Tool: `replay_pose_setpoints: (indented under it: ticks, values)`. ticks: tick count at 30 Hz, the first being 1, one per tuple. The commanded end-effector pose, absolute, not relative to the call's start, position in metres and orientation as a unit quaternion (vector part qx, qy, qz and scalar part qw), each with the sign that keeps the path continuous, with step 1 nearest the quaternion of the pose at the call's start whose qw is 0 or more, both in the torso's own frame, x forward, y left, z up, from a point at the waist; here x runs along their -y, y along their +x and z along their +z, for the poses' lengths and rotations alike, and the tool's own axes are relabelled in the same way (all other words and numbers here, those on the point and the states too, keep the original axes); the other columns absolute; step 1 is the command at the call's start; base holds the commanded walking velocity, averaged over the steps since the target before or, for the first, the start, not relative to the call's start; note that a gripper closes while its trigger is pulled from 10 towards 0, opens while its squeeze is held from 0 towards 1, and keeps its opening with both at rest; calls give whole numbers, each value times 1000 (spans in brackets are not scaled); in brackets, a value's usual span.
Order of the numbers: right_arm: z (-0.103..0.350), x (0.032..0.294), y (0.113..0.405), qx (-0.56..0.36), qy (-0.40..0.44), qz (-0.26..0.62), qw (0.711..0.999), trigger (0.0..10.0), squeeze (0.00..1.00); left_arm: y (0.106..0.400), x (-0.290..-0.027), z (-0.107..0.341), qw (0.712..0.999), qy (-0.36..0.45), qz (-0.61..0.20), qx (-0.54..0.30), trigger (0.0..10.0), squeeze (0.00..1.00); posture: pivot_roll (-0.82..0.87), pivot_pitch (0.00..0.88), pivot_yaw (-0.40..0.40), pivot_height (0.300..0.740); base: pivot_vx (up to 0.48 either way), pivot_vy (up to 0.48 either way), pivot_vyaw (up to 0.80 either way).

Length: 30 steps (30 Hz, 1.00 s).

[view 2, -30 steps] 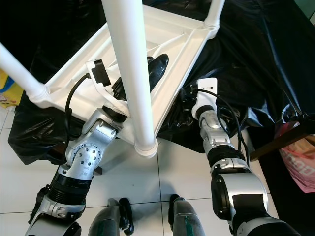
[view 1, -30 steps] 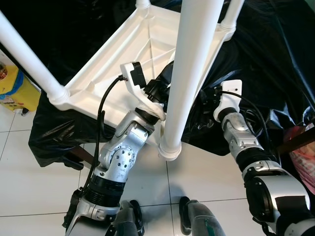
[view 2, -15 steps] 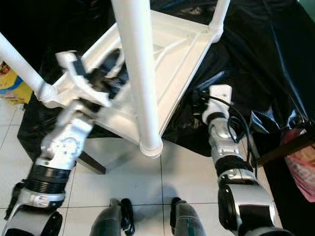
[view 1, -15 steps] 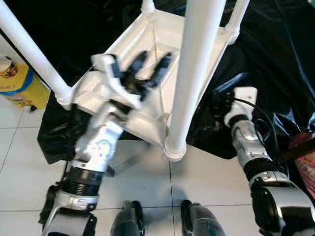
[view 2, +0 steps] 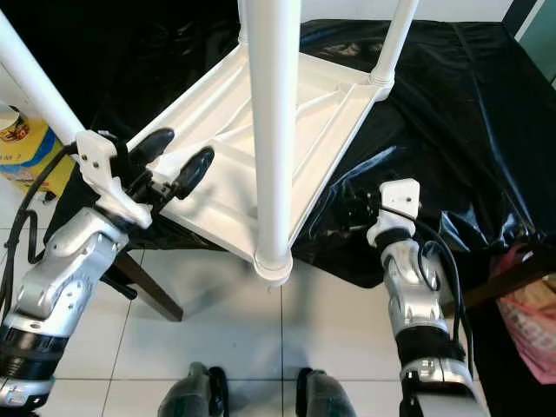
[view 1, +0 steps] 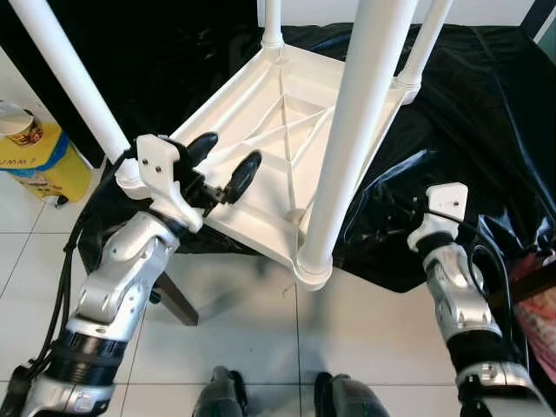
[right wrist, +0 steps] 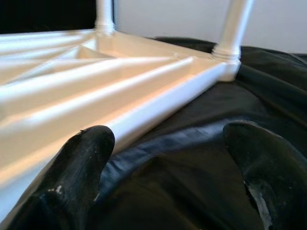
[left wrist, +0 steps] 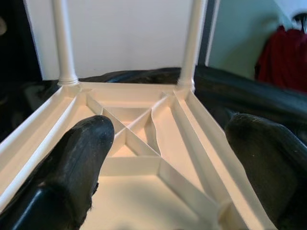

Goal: Building children table

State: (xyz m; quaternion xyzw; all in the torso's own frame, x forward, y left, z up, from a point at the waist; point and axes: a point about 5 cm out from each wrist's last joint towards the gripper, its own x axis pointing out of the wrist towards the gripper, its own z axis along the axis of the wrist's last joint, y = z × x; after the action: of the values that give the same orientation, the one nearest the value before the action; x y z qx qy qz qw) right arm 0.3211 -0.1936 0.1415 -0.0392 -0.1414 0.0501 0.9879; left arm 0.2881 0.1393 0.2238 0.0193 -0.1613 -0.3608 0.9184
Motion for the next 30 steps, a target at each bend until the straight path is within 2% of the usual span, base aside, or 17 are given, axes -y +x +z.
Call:
replay_pose_setpoints:
  ticks: [1,3,8,10,11,13,19,20,21,23,30]
  values:
    - [141,193,314,140,-35,63,988,10000,0,273,-128,213,848,85,-503,146,10000,0,69,114,-34,740,0,0,0]
    - [145,191,304,144,-40,99,984,10000,0,270,-129,203,839,115,-518,119,10000,0,67,114,-37,740,0,0,0]
    - [148,189,297,147,-45,125,980,10000,0,268,-130,198,833,130,-528,104,10000,0,56,117,-36,740,0,0,0]
    - [151,191,285,147,-54,162,974,10000,0,266,-132,189,817,166,-545,88,10000,0,36,118,-35,740,0,0,0]
    - [151,191,285,147,-54,162,974,10000,0,266,-132,189,817,166,-545,88,10000,0,36,118,-35,740,0,0,0]
    - [153,195,274,146,-75,182,969,10000,0,264,-133,179,799,199,-564,70,10000,0,23,119,-34,740,0,0,0]
    - [153,199,265,144,-85,192,967,10000,0,264,-131,173,783,220,-579,57,10000,0,11,121,-28,740,0,0,0]
    - [154,199,257,139,-86,209,964,10000,0,264,-131,167,768,239,-592,48,10000,0,-7,124,-17,740,0,0,0]
    - [154,199,257,139,-86,209,964,10000,0,264,-131,167,768,239,-592,48,10000,0,-7,124,-17,740,0,0,0]
    - [156,196,238,124,-92,263,952,10000,0,268,-131,154,735,288,-613,31,10000,0,-33,132,2,740,0,0,0]
    - [157,194,221,92,-97,320,938,10000,0,276,-130,144,702,336,-628,17,10000,0,-62,139,28,740,0,0,0]
